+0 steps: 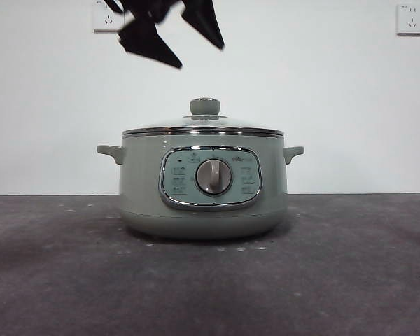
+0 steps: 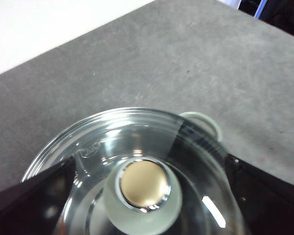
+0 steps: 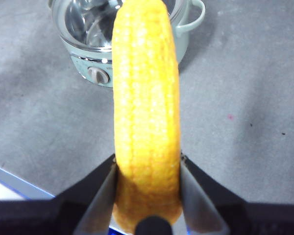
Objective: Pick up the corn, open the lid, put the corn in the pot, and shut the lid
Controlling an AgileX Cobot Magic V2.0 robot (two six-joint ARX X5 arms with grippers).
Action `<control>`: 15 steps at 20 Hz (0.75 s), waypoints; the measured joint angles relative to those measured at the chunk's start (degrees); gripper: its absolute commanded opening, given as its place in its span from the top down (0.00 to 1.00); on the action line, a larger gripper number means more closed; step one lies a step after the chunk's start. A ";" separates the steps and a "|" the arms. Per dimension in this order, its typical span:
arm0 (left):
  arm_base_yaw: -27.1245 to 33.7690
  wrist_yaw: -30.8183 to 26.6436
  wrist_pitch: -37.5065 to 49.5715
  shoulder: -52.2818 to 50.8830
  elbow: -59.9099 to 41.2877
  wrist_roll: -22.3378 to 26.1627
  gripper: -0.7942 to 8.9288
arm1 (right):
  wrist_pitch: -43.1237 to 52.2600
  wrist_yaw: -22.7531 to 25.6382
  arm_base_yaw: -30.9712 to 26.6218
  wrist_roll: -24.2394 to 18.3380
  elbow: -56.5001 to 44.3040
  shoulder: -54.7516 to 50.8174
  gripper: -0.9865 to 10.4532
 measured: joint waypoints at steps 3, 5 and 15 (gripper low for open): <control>0.00 -1.90 0.46 3.39 0.04 0.20 0.27 | -0.09 0.00 0.00 0.02 0.15 0.02 0.93; 0.00 -1.88 0.55 4.57 0.02 0.20 0.27 | -0.07 0.00 0.00 0.02 0.15 0.02 0.93; -0.22 -1.95 0.09 7.65 0.11 0.20 0.28 | 0.11 0.00 0.00 0.02 0.15 0.02 0.93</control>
